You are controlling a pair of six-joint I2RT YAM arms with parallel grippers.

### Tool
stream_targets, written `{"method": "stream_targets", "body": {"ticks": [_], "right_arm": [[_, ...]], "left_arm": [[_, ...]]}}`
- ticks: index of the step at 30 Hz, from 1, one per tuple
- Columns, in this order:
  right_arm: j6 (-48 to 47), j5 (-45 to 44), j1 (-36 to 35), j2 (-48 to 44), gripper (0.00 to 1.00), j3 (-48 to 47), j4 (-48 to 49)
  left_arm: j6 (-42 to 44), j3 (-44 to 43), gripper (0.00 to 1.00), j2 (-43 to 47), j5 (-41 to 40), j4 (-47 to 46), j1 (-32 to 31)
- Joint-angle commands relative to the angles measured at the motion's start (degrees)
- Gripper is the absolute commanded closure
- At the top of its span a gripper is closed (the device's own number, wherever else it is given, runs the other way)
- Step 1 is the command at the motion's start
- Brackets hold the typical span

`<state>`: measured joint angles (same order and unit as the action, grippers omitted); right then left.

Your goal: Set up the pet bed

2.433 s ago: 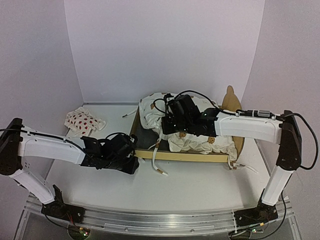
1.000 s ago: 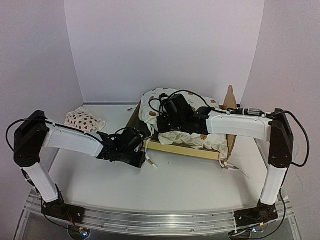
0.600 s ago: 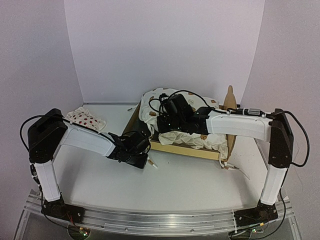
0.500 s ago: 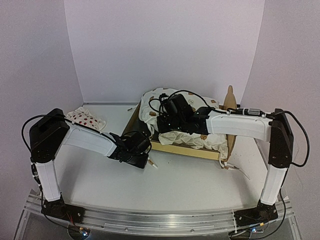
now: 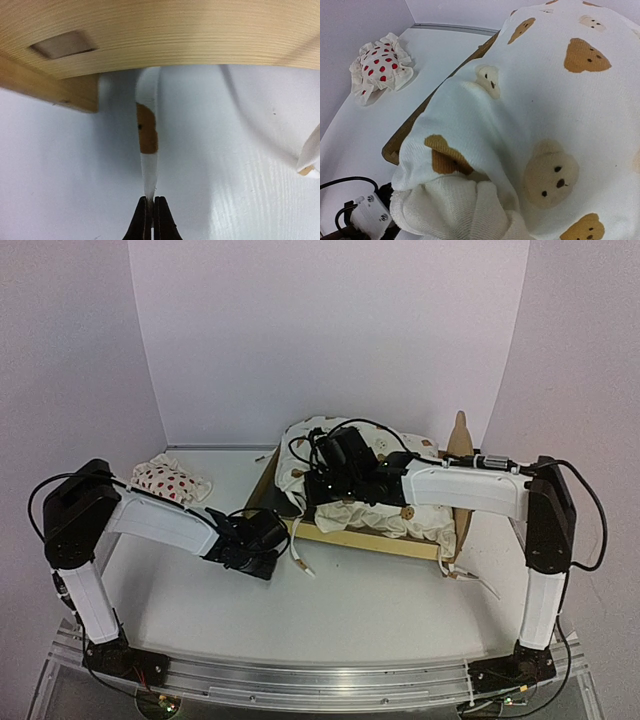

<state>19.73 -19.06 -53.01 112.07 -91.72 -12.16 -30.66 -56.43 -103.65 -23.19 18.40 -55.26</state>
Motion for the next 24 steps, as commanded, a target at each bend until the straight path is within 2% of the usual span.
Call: {"method": "stream_targets", "body": {"ticks": [1, 12, 24], "right_arm": [[3.1, 4.0, 0.3, 2.6, 1.0, -5.0, -0.1], [6.1, 6.5, 0.0, 8.3, 1.0, -11.8, -0.3], [4.2, 5.1, -0.8, 20.0, 1.0, -21.8, -0.3]], "left_arm": [[-5.1, 3.5, 1.0, 8.8, -4.4, 6.0, 1.2], [-14.5, 9.6, 1.0, 25.3, -4.5, 15.6, 1.3], [-20.3, 10.2, 1.0, 44.4, -5.5, 26.5, 1.3]]}}
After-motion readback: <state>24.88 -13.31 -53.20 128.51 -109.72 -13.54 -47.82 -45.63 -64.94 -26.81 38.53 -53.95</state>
